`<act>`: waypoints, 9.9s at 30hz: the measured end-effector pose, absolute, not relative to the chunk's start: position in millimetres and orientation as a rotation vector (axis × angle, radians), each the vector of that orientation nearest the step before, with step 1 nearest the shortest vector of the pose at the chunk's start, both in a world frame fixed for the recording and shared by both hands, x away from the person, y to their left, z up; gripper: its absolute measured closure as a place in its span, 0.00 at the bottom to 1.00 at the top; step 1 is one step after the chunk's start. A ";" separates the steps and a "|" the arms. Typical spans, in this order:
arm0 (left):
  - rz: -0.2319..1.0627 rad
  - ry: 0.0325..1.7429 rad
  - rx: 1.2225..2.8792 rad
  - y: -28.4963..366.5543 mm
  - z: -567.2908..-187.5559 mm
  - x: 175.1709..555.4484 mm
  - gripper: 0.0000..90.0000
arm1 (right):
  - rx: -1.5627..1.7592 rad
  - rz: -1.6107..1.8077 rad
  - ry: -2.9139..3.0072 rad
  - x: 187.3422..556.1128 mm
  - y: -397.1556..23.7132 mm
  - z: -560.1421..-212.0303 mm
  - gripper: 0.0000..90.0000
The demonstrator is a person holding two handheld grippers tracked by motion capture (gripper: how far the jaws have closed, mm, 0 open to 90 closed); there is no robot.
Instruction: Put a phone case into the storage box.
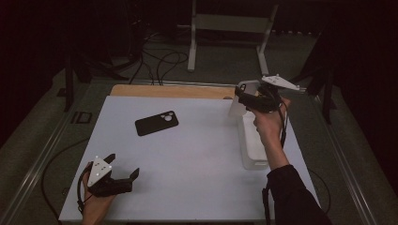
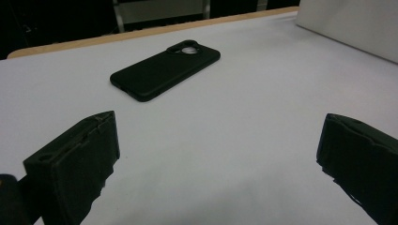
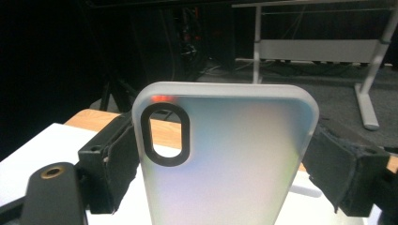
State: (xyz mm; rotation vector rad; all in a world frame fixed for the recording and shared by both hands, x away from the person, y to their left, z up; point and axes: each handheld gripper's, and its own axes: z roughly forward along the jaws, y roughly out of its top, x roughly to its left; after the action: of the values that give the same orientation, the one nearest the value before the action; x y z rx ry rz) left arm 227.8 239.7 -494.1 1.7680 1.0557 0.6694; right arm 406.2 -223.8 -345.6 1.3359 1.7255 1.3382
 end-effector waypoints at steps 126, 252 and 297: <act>0.674 1.062 1.744 240.1 -492.8 226.1 0.00 | 1.588 0.984 1.671 476.0 -258.1 -419.8 0.10; 0.666 1.128 1.817 216.9 -439.1 373.8 0.45 | 1.069 1.416 1.874 244.2 -246.1 -468.8 0.10; 0.573 1.455 1.933 217.8 -523.3 474.5 1.00 | 1.074 1.429 1.859 245.5 -248.3 -470.4 0.10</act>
State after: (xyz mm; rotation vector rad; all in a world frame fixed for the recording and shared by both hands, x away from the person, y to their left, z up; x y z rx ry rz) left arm 474.5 217.8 -523.3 1.9326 1.4549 0.5727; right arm 245.5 -248.3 -470.4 1.0736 1.8591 1.4288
